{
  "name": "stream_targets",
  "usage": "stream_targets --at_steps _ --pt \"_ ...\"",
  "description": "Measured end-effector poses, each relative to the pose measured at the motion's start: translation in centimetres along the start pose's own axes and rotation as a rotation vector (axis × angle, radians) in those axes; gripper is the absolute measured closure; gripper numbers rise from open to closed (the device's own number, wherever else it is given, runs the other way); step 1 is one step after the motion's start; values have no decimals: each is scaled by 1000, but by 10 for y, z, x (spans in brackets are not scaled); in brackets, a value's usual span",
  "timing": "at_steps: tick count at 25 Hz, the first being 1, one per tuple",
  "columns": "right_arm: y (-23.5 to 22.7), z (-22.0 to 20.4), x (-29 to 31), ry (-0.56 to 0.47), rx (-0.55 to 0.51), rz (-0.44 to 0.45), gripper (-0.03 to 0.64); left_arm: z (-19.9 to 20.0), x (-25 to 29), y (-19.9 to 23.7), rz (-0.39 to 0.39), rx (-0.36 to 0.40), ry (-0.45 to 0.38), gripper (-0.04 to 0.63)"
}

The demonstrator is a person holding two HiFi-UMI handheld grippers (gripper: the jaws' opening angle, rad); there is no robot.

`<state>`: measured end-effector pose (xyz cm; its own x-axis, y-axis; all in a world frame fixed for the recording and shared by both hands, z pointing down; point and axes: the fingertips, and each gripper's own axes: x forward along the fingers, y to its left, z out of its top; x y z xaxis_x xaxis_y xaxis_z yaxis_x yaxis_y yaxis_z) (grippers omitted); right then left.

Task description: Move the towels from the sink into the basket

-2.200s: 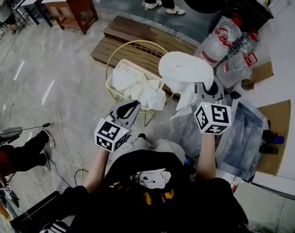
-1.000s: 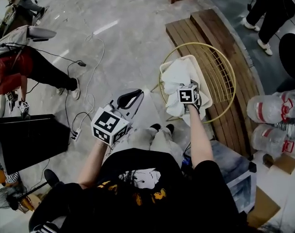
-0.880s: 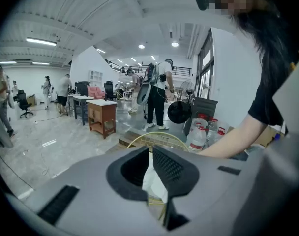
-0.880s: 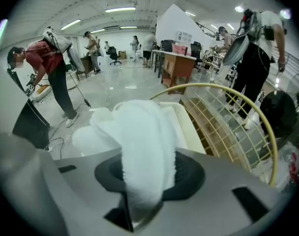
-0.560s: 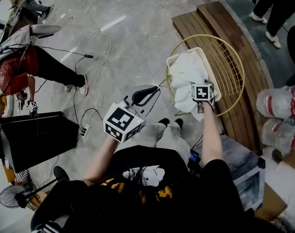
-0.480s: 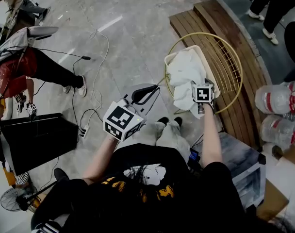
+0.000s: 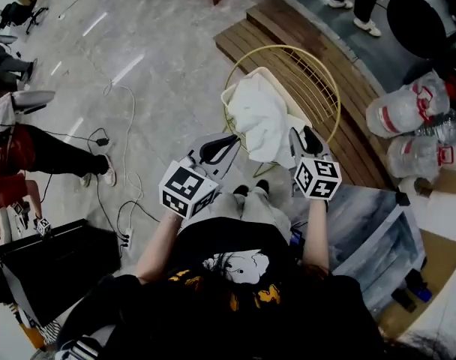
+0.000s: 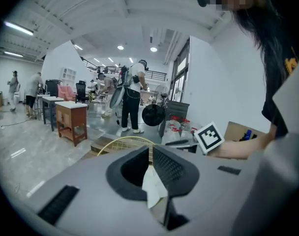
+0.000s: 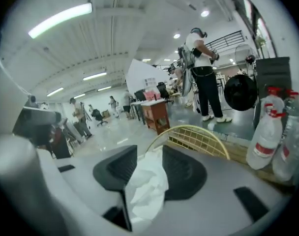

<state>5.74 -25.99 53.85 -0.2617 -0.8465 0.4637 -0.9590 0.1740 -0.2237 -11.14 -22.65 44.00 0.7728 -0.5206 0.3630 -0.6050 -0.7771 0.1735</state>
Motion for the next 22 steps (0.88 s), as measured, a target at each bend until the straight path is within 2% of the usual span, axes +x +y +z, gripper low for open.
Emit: stream_targets --at_steps 3,8,13,16,22 --pt "17 15 -42 -83 24 -20 457 1 3 -13 -80 19 -13 566" --pt "31 25 -111 -203 84 -114 481 1 8 -39 -212 41 -25 566" --pt "33 23 -157 -244 90 -203 506 -1 14 -69 -320 61 -18 566" --pt "27 24 -187 -275 96 -260 518 -1 19 -99 -402 58 -25 566" --pt "16 14 -246 -335 129 -363 535 -8 29 -166 -559 113 -5 566"
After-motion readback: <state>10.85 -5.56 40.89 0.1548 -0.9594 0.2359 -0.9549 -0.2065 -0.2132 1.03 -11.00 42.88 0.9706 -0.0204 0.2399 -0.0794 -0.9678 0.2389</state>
